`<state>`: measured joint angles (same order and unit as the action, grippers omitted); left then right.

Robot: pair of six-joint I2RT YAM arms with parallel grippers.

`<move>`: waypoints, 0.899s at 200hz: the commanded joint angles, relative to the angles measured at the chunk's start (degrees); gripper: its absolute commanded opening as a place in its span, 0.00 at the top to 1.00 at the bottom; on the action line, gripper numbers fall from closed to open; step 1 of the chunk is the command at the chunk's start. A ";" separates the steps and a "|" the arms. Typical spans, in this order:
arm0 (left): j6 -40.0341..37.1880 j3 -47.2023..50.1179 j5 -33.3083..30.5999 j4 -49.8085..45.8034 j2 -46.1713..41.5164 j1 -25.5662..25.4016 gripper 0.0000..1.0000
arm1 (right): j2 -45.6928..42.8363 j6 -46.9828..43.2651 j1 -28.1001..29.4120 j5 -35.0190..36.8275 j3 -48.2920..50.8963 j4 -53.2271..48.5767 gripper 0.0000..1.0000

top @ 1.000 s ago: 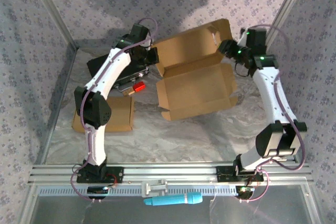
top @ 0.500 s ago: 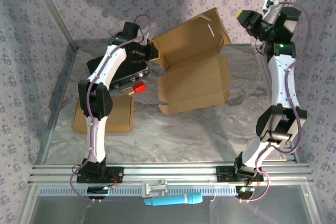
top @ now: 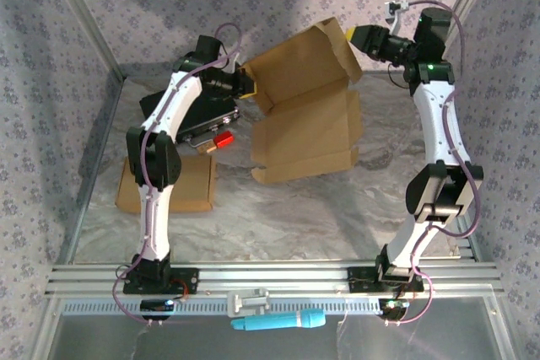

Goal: Fold the paper box

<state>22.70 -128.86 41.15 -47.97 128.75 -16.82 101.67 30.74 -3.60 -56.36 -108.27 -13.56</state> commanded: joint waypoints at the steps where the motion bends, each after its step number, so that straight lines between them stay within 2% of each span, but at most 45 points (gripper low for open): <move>1: -0.38 -2.45 2.34 0.06 0.45 0.08 1.00 | -2.84 -4.37 0.74 0.51 0.02 -3.97 0.55; 29: -0.24 -2.71 1.93 -0.38 0.52 0.13 1.00 | -5.24 -6.29 1.08 3.20 1.20 -5.65 0.54; 105: 0.07 -3.03 2.14 -0.29 0.46 0.21 1.00 | -8.87 -8.58 2.88 4.65 5.61 -7.18 0.52; 161: -0.11 -3.05 2.22 -0.46 0.23 0.12 1.00 | -6.02 -13.54 3.71 8.44 0.52 -12.70 0.52; 180: -0.11 -3.00 2.20 -0.38 0.18 0.03 1.00 | -5.09 -15.98 4.61 10.27 -1.24 -15.21 0.54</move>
<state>22.72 -129.29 41.12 -48.12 128.75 -16.82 95.24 19.25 -0.16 -48.75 -105.86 -24.69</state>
